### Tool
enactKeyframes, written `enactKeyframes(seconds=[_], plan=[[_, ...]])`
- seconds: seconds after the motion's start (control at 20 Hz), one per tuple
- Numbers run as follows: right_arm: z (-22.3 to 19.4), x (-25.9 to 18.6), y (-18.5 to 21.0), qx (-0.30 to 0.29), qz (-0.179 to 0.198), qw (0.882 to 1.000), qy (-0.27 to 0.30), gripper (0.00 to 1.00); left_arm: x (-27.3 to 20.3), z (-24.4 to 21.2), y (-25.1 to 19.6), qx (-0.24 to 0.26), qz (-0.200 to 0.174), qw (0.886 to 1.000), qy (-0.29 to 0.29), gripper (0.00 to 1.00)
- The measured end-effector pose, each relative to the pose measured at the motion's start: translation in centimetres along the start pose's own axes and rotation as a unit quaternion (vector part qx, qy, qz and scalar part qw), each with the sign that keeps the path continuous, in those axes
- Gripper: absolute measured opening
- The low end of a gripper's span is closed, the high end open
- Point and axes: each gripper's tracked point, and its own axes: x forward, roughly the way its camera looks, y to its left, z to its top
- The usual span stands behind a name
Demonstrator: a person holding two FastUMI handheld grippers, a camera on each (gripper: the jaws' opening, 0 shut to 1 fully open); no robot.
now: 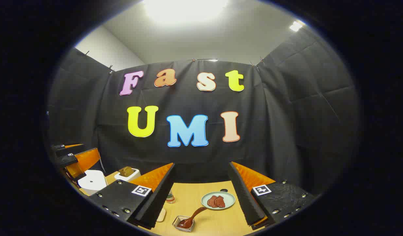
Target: Close the left gripper, press the button to open the rice cooker; take a wooden spoon from the chopstick holder with the right hand, scoop a spoonful of rice and pour it into the rice cooker, then put the wooden spoon back into the chopstick holder.
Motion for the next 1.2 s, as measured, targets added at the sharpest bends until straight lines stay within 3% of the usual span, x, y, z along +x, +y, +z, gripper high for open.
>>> enactKeyframes(seconds=[0.1,0.15,0.2,0.25,0.3,0.45,0.5,0.7,0.85,0.9,1.05,1.15,1.2], plan=[[-0.1,0.5,0.3,0.003,0.014,1.0,0.003,0.96,-0.2,0.3,0.6,0.006,0.019,1.0,-0.006,0.98],[-0.1,0.6,0.3,0.004,0.018,1.0,0.005,0.96,-0.2,0.2,0.8,0.008,0.029,1.0,-0.007,0.93],[-0.3,0.8,0.2,0.006,0.019,1.0,0.008,0.96,-0.1,0.1,0.6,0.007,0.031,0.999,-0.001,0.98],[-0.3,1.0,0.0,0.007,0.018,1.0,0.013,0.96,0.2,-0.4,0.2,0.005,0.031,0.999,0.006,0.92],[-0.4,1.1,-0.2,0.01,0.015,1.0,0.017,0.97,0.3,-0.6,0.1,0.001,0.03,0.999,0.012,1.0],[-0.6,1.4,-0.2,0.021,0.006,0.999,0.027,0.96,0.6,-0.3,0.8,-0.005,0.029,1.0,0.003,0.98],[-0.4,1.6,-0.6,0.022,-0.007,0.999,0.024,0.96,0.9,-0.3,1.1,-0.002,0.025,1.0,0.004,0.92],[-0.1,2.2,0.3,0.017,-0.031,0.999,0.008,0.96,1.8,0.0,2.9,-0.002,0.01,1.0,0.002,0.98],[0.0,2.4,1.6,0.019,-0.033,0.999,0.005,0.96,2.1,-0.7,5.3,0.005,0.016,1.0,0.001,0.98],[-0.3,2.5,2.2,0.019,-0.031,0.999,0.006,0.96,2.2,-1.2,5.9,0.004,0.015,1.0,0.007,0.92],[-0.9,2.7,4.0,0.01,-0.017,1.0,0.011,0.97,2.6,-2.7,8.2,-0.001,0.017,1.0,0.024,0.98],[-1.5,3.0,4.5,0.004,-0.014,1.0,0.016,0.96,3.1,-3.8,9.8,-0.004,0.019,0.999,0.037,0.95],[-1.8,3.2,5.0,0.003,-0.01,1.0,0.02,0.96,3.0,-4.2,10.9,-0.004,0.028,0.999,0.047,0.88]])
